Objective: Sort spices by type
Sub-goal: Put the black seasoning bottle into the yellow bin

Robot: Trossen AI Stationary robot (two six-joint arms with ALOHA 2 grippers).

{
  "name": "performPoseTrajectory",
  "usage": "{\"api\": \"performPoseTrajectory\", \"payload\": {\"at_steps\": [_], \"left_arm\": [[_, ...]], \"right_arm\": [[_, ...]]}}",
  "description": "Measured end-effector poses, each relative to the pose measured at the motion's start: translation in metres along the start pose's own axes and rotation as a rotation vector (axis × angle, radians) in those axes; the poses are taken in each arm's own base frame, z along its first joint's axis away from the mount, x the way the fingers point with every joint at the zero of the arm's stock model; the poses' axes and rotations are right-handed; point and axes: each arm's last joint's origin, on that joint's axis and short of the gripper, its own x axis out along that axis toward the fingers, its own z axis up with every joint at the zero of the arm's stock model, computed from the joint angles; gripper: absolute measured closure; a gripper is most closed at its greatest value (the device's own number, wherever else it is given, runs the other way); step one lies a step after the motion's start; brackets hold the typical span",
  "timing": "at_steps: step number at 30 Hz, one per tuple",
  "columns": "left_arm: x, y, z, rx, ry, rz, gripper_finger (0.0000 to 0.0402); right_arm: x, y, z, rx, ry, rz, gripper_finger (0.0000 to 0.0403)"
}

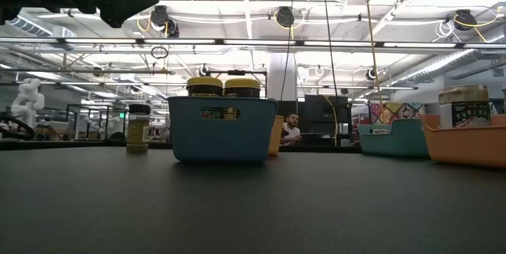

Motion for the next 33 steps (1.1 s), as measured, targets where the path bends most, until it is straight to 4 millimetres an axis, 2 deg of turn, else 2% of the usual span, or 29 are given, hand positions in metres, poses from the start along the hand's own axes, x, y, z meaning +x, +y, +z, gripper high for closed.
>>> {"api": "performPoseTrajectory", "payload": {"at_steps": [5,11,21,28,33], "left_arm": [[0.0,0.0,0.0,0.0,0.0,0.0,0.0072],[0.0,0.0,0.0,0.001,0.002,0.0,0.0072],[0.0,0.0,0.0,0.002,0.003,0.0,0.0072],[0.0,0.0,-0.001,0.003,0.005,0.0,0.0072],[0.0,0.0,-0.001,0.003,0.005,0.0,0.0072]], "right_arm": [[0.012,-0.019,0.004,0.033,-0.011,0.078,0.0087],[0.039,-0.035,0.009,0.061,-0.014,0.103,0.0073],[0.074,-0.03,0.015,0.049,-0.012,0.156,0.0073],[0.077,-0.028,0.015,0.046,-0.01,0.174,0.0084],[0.077,-0.028,0.015,0.044,-0.004,0.173,0.012]]}}
